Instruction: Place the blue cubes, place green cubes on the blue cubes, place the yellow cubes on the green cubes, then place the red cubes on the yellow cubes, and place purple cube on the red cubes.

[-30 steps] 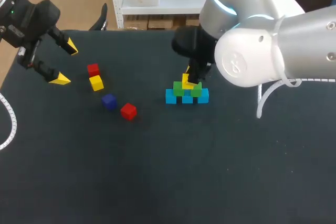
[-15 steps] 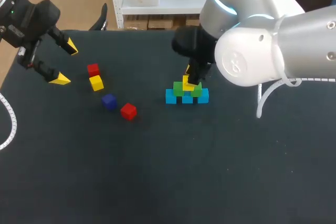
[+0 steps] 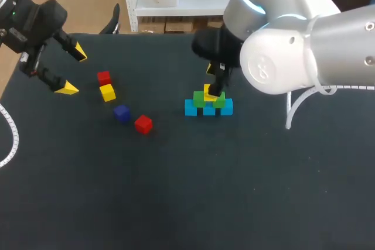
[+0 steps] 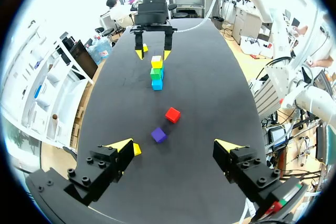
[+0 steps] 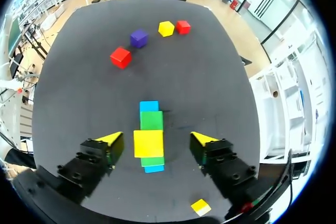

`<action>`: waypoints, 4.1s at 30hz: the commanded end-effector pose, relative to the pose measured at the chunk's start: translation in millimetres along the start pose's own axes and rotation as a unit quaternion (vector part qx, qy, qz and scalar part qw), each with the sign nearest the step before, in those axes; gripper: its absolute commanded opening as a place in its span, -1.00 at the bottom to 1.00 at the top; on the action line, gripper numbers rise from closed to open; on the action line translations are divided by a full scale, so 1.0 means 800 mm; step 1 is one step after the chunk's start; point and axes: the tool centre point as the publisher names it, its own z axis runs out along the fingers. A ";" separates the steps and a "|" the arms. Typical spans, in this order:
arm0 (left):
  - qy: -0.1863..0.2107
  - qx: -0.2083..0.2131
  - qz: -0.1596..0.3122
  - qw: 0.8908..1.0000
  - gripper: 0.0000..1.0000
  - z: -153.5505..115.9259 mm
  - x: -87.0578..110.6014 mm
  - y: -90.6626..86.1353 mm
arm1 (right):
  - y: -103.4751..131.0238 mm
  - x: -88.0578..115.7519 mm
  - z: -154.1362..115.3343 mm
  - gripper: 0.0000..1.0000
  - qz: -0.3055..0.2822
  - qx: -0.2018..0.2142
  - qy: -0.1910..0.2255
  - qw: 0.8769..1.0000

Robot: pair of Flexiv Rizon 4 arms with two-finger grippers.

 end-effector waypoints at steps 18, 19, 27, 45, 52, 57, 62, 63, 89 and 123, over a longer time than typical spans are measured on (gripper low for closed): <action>-0.001 0.000 0.001 1.000 1.00 0.000 0.001 0.000 | -0.011 0.055 -0.048 -0.05 -0.012 0.041 -0.052 0.998; -0.001 0.000 0.001 1.000 1.00 0.000 0.001 0.000 | -0.010 0.055 -0.047 -0.44 -0.012 0.042 -0.053 0.998; -0.001 0.000 0.001 1.000 1.00 0.000 0.001 0.000 | 0.002 0.053 -0.033 -1.00 -0.010 0.036 -0.061 0.997; -0.001 0.000 0.001 1.000 1.00 0.000 0.001 0.000 | 0.019 0.043 -0.004 -1.00 -0.014 0.001 -0.064 0.998; -0.001 0.000 0.001 1.000 1.00 0.000 0.001 0.000 | 0.019 0.042 -0.001 -1.00 -0.015 -0.002 -0.061 0.998; -0.001 0.000 0.001 1.000 1.00 0.000 0.001 0.000 | 0.018 0.040 0.001 -1.00 -0.016 -0.004 -0.060 0.998; -0.001 0.000 0.001 1.000 1.00 0.000 0.001 0.000 | 0.017 0.037 0.003 -1.00 -0.016 -0.006 -0.060 0.998; -0.001 0.000 0.001 1.000 1.00 0.000 0.001 0.000 | 0.017 0.037 0.003 -1.00 -0.016 -0.007 -0.060 0.998; -0.001 0.000 0.001 1.000 1.00 0.000 0.001 0.000 | 0.012 0.042 0.003 -1.00 -0.012 -0.008 -0.053 0.998; -0.001 0.000 0.001 1.000 1.00 0.000 0.001 0.000 | -0.077 0.187 -0.058 1.00 -0.239 -0.064 -0.080 0.966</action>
